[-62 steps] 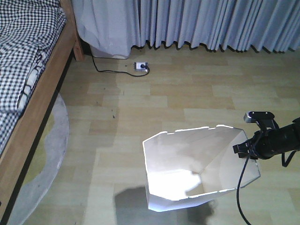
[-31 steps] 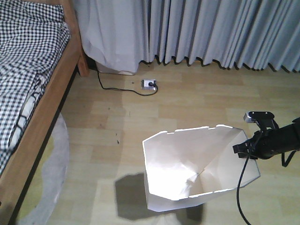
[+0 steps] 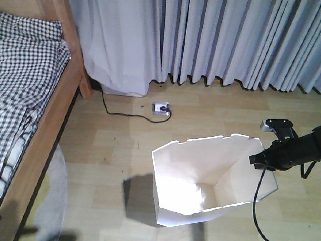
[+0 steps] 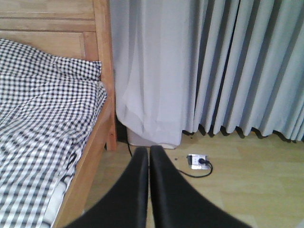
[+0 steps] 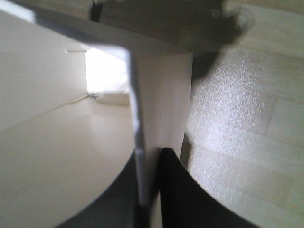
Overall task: Move trash bin to bedside with robot
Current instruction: 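Drive toward the bed and curtains holding the bin with the right gripper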
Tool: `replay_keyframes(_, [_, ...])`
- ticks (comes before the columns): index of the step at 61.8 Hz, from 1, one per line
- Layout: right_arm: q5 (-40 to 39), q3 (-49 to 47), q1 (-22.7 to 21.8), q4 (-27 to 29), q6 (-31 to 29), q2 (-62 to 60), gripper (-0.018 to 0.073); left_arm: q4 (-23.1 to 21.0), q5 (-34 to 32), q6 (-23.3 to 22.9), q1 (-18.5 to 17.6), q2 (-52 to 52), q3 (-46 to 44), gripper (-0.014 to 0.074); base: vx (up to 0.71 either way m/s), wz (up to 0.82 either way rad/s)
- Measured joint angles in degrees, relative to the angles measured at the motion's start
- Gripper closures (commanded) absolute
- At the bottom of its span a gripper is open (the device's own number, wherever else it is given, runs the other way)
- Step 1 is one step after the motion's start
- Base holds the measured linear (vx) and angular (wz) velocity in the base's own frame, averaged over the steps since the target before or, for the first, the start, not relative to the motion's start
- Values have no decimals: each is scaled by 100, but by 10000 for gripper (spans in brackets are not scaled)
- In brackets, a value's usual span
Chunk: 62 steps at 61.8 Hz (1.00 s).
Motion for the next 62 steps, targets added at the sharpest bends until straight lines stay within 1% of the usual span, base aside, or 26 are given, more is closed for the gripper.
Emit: replay_keyframes(62, [-4,0,0,0,0,0,566,0,0,0,0,0,0,602,33,1])
